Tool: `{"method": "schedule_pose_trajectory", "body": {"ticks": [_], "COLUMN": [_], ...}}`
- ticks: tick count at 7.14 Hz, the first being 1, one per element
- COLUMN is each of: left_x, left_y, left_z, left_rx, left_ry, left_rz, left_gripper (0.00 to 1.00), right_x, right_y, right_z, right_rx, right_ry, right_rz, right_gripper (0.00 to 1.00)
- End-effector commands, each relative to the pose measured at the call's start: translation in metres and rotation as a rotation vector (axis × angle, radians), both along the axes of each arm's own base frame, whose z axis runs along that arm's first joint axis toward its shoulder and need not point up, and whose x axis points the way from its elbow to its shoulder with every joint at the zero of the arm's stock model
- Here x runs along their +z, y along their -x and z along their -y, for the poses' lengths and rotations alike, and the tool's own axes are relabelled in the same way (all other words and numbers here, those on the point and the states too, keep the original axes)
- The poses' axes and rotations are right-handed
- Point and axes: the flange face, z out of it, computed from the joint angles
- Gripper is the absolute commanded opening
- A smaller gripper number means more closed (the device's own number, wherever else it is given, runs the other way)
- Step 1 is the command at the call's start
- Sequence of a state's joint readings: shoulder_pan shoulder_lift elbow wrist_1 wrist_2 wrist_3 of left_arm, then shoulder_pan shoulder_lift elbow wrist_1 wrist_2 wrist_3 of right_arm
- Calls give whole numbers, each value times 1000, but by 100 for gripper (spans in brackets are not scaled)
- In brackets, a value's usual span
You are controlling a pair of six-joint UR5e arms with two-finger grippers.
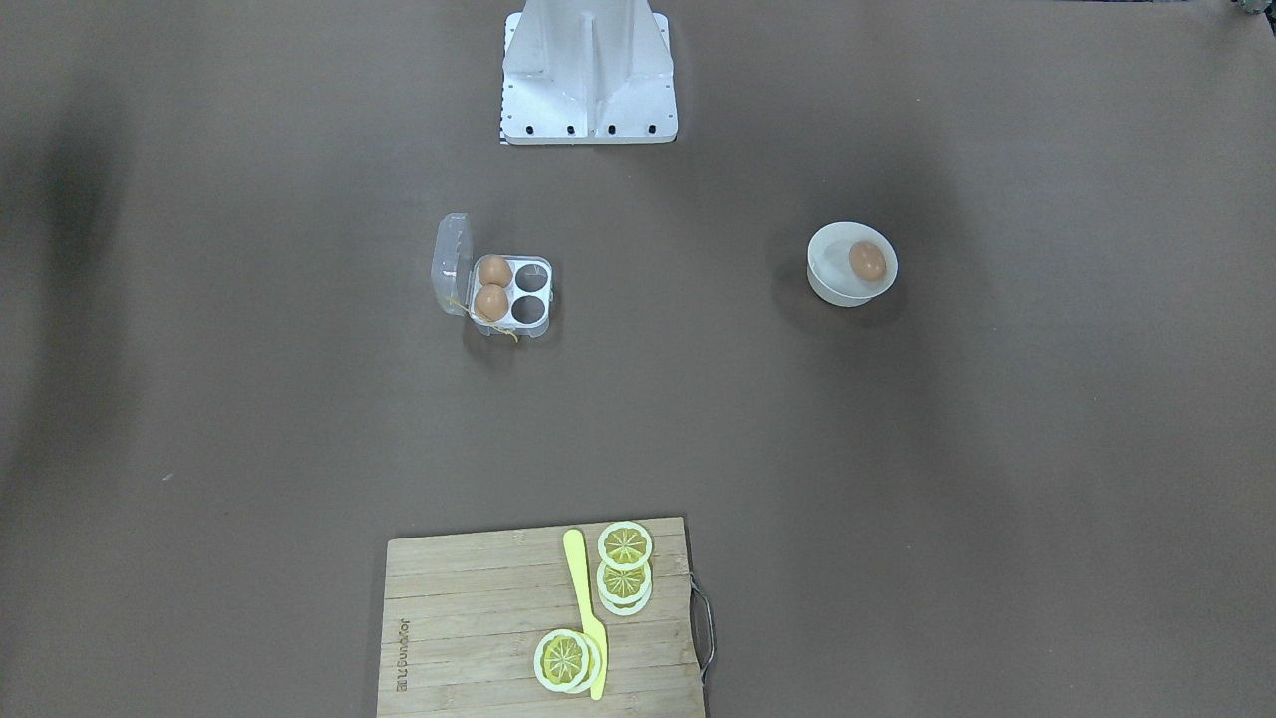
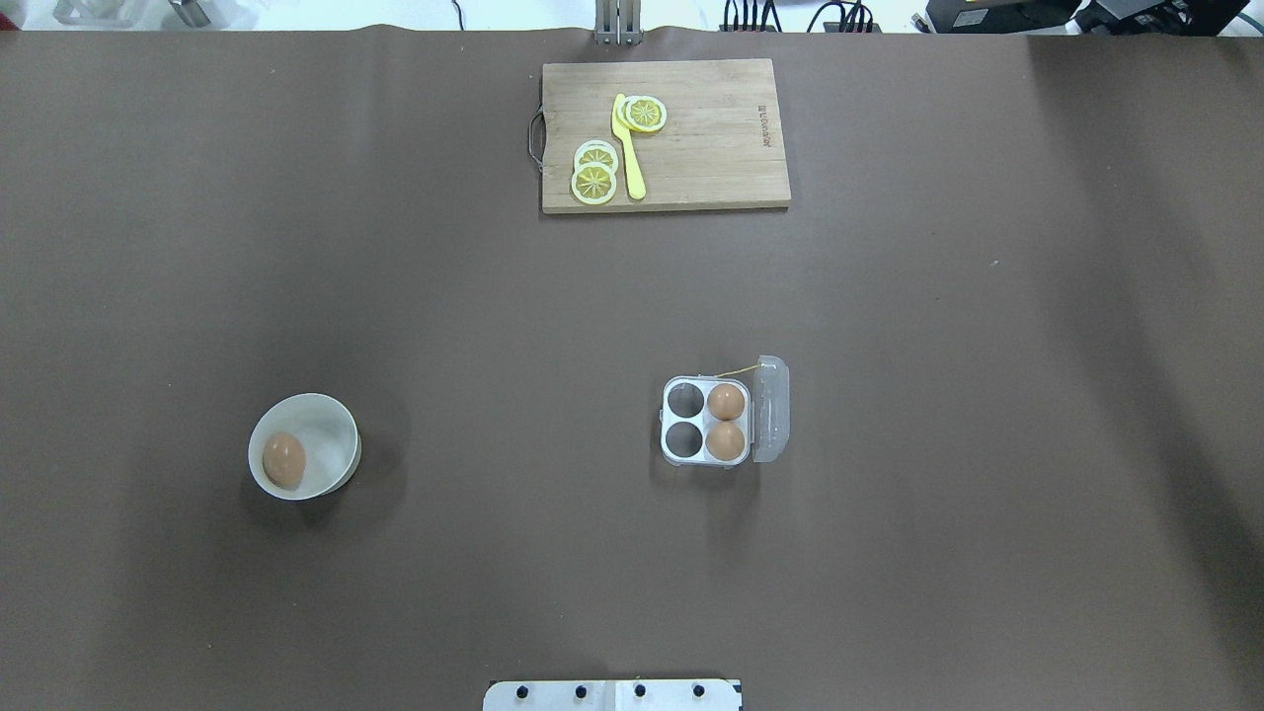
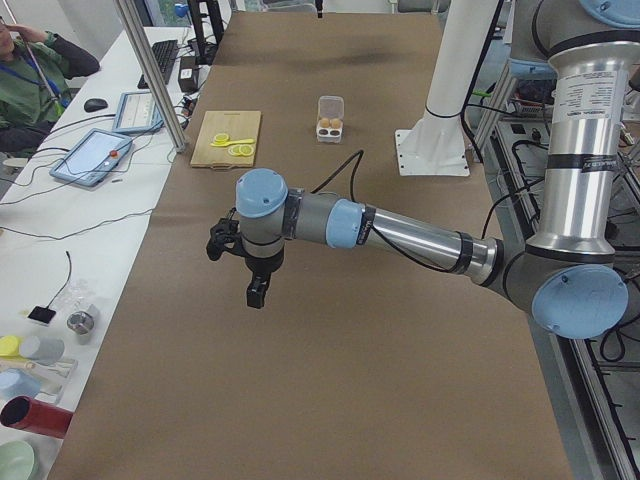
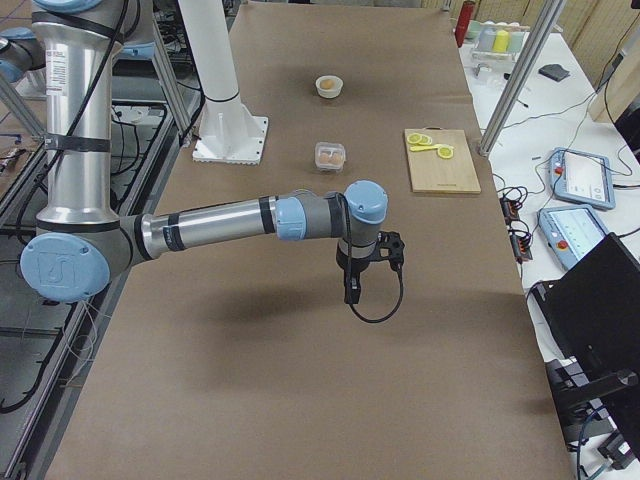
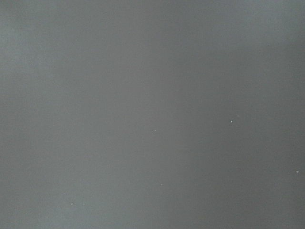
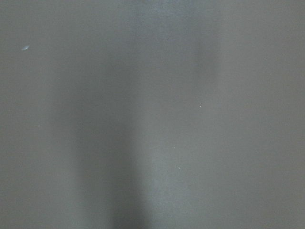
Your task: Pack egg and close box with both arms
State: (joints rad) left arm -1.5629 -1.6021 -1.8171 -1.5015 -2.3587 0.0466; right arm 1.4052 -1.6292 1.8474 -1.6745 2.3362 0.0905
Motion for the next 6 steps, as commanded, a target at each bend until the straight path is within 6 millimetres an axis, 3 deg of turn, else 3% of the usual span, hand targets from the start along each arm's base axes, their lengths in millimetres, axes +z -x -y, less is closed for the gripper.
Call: {"method": "schedule_pose_trajectory", "body": {"ticks": [1,3,4,6], "left_x": [-10,-32,-37,-39], "left_y": [-20,-36,-39,-43], "left_z": [26,32,32,32], "left_rx": [0,26,32,42], "left_ry": [-16,-164,-198,-205], "left_rz": [-16,-46,-48,-93], "left_gripper": [98,98,98,98], "right_x": [-27,-53,-74,-116], "right_y": [18,45,56,96], "right_z": [21,38,50,66], "right_rx": [-31,-73,-87,-71], "right_ry": [-74,-120,-159,-159], "right_rz": [19,27,38,54], "right_gripper": [100,100,100,100]}}
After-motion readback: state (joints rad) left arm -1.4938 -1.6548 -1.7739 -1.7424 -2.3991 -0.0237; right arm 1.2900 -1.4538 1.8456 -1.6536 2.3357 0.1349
